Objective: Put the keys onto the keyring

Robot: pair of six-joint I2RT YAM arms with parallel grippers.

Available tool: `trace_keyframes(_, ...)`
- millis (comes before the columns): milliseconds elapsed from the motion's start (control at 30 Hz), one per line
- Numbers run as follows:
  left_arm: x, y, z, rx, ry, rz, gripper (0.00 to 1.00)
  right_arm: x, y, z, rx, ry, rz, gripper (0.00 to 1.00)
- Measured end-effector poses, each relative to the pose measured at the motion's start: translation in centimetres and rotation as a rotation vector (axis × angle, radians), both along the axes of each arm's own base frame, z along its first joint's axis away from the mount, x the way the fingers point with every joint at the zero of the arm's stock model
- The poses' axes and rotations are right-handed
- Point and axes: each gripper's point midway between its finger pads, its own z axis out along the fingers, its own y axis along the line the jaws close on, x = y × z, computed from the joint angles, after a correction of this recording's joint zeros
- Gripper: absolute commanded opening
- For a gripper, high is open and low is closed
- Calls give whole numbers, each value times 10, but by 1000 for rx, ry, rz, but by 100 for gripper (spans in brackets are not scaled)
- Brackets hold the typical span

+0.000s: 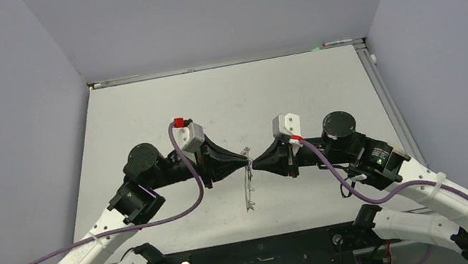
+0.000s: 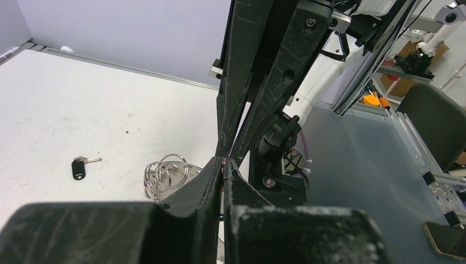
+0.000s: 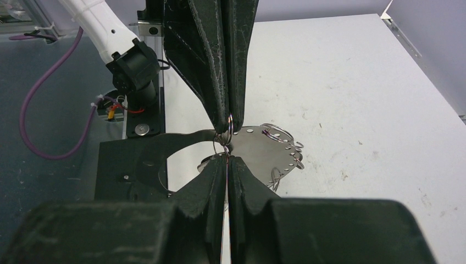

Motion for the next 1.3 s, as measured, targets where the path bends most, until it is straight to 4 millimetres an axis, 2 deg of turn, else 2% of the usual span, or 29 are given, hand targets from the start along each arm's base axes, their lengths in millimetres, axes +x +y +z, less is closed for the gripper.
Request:
trace_keyframes(67, 1, 0, 1, -4, 5, 2, 0, 1, 0, 1, 3, 2, -3, 15)
trace_keyframes(133, 1, 1, 2, -9, 5, 5, 0, 1, 1, 1, 6, 8, -6, 32)
trace_keyframes(167, 3, 1, 3, -14, 2, 11, 0, 0, 0, 0, 3, 14, -7, 37)
trace_keyframes(300, 7, 3, 9, -33, -15, 27, 0, 1, -2, -5, -16, 31, -18, 49)
trace_keyframes(500, 5, 3, 13, -48, -31, 17, 0, 0, -5, -2, -16, 19, -25, 49)
trace_keyframes(867, -5, 5, 17, -69, -37, -25, 0, 1, -3, 15, 25, -21, -21, 39)
trace_keyframes(1067, -8, 7, 24, -88, -53, -25, 0, 1, 6, 25, 66, -25, 7, 31)
trace_keyframes(1300, -7, 11, 26, -104, -64, -4, 0, 0, 15, 34, 109, -15, 45, 29)
